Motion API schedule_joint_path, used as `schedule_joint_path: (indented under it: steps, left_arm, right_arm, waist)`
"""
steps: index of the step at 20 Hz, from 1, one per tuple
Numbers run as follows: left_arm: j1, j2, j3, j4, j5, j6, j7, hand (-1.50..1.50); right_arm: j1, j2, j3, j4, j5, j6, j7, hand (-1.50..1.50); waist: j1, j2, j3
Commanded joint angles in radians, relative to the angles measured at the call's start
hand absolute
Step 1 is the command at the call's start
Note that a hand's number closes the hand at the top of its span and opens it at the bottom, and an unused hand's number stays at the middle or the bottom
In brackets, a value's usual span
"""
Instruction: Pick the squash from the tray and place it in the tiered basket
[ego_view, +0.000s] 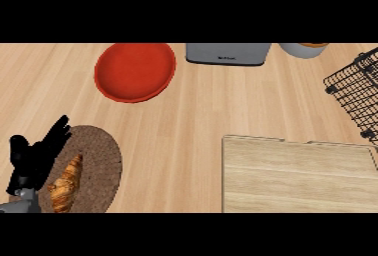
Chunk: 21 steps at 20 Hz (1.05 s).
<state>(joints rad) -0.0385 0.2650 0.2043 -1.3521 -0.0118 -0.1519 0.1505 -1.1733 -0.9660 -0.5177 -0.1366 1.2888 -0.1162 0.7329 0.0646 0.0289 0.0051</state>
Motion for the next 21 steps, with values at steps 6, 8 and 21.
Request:
schedule_joint_path:
  steps: [6,8,21]
  left_arm:
    - [0.035,0.040,0.034,-0.003,0.026,-0.039,-0.009,0.00]
    - [0.042,0.000,0.025,0.000,0.018,-0.003,-0.001,0.00]
    - [0.091,0.010,0.062,-0.017,0.004,0.038,0.007,0.00]
  right_arm:
    - [-0.039,-0.073,-0.070,-0.106,-0.055,-0.188,0.147,-1.50]
    - [-0.030,-0.047,-0.112,-0.123,-0.100,-0.241,0.180,-1.50]
    - [0.178,0.058,-0.362,-0.429,-0.460,-0.335,-0.121,-1.50]
  waist:
    - [-0.017,-0.015,-0.003]
    - [-0.038,-0.022,-0.004]
    - [-0.139,-0.057,-0.006]
